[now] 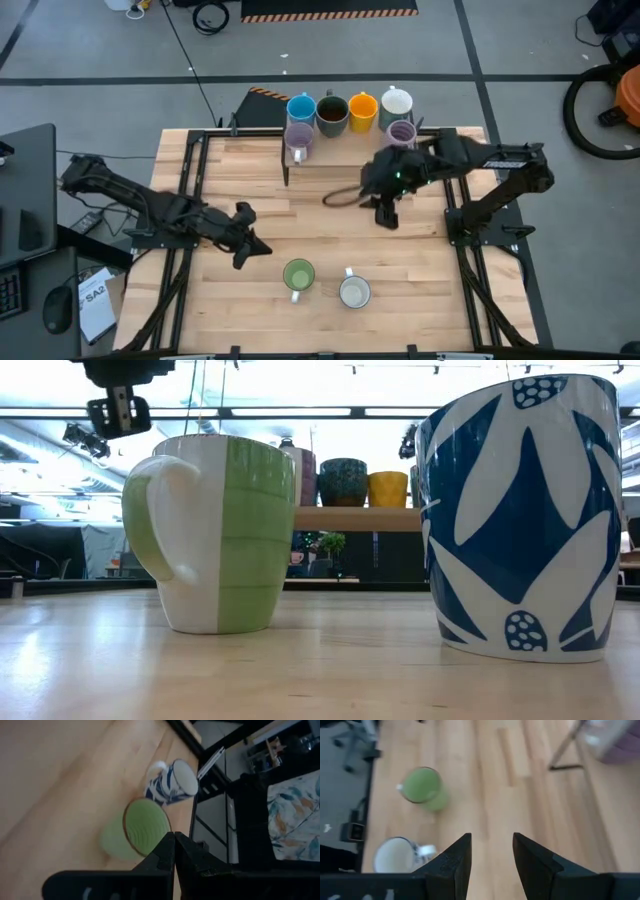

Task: Place coffee mugs
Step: Put the white mug on the shelf

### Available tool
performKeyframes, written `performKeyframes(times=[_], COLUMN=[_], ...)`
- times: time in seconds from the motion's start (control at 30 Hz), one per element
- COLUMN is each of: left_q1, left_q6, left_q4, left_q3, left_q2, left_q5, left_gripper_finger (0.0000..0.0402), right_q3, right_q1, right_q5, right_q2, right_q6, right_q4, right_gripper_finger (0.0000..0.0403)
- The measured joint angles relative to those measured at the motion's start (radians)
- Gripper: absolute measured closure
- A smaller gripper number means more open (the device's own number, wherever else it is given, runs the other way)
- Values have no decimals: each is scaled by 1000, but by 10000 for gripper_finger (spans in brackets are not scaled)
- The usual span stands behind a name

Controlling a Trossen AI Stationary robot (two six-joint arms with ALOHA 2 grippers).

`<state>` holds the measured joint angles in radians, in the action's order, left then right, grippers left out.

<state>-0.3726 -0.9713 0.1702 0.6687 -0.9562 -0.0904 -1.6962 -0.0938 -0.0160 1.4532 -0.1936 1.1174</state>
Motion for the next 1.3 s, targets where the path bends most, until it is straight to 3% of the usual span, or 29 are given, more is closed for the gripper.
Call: performKeyframes(times=[0.2,0.53,0.97,1.13,1.3], left_q1=[-37,-55,-51,-51,-50], left_q6=[-115,-247,-436,-484,-486], left_q4=[-8,-68,-68,-74,-82], left_q3=[0,-1,-1,-1,-1], left_q2=[-42,-60,-59,-59,-59], left_q5=[-12,-201,-350,-431,-441], left_gripper_finger=[386,386,386,386,386], right_q3=[58,60,60,60,60], right_q1=[-95,-264,-480,-522,-545], right_q5=[27,112,10,-20,-55], right_q2=[44,198,282,311,356], right_q6=[-42,-77,-155,-153,-172], right_q4=[-145,-212,-227,-241,-234], right_gripper_finger=[253,254,251,241,233])
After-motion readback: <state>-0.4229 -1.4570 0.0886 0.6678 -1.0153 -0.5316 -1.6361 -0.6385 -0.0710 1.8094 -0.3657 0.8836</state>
